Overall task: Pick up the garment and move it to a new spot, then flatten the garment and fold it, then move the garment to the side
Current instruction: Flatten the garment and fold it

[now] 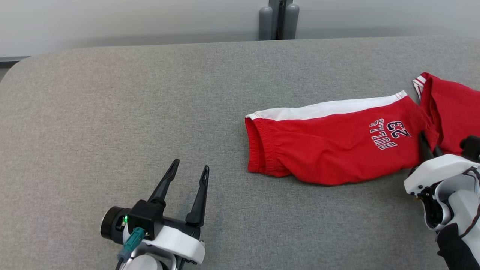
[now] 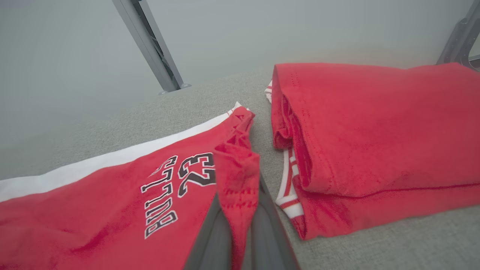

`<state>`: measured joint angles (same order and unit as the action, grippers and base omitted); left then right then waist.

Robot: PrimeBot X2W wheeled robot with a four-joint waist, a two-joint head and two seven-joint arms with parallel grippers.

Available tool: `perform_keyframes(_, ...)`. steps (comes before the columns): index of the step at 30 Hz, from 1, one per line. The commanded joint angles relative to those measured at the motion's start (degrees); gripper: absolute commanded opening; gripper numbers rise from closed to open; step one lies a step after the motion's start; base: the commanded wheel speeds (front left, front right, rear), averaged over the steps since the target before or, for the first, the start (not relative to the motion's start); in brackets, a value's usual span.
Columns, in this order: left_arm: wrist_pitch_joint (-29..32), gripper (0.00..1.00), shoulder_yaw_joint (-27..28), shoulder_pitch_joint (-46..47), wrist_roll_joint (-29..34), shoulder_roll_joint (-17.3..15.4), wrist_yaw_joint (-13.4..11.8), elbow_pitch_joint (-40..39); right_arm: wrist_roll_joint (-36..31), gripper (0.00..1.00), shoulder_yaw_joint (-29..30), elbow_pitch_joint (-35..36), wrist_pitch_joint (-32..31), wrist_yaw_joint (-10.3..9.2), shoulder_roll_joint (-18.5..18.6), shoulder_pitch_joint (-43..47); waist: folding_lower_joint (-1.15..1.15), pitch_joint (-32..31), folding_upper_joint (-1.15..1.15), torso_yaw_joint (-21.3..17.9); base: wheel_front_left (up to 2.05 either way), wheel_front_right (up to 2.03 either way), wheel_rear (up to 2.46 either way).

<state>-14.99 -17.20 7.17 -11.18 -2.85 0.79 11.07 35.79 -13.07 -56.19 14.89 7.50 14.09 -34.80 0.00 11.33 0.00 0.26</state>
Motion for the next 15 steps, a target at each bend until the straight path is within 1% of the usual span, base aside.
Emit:
perform_keyframes(1, -0.26, 1.00, 0.02, -0.38, 0.12, -0.23, 0.33, 0.17, -0.96, 0.00, 0.33, 1.62, 0.35, -0.01, 0.08, 0.57, 0.00, -0.29, 0.00, 0.34, 0.00, 0.00, 0.00)
perform_keyframes(7, -0.26, 1.00, -0.02, -0.72, -0.28, -0.20, 0.15, 0.45, -3.92, 0.00, 0.52, 8.75, 0.33, -0.01, -1.41, 1.77, 0.00, -0.89, 0.00, 1.58, 0.00, 0.00, 0.00)
perform_keyframes(9, -0.26, 1.00, -0.05, -0.68, -0.37, -0.19, 0.11, 0.47, -4.41, 0.00, 0.37, 10.02, 0.31, -0.01, -1.96, 1.95, 0.00, -1.01, 0.00, 1.78, 0.00, 0.00, 0.00)
perform_keyframes(15, -0.26, 1.00, -0.34, -1.14, -0.71, -0.17, -0.08, 0.59, -7.47, 0.00, -2.04, 16.18, 0.32, -0.01, -4.43, 3.94, 0.00, -1.69, 0.00, 3.04, 0.00, 0.00, 0.00)
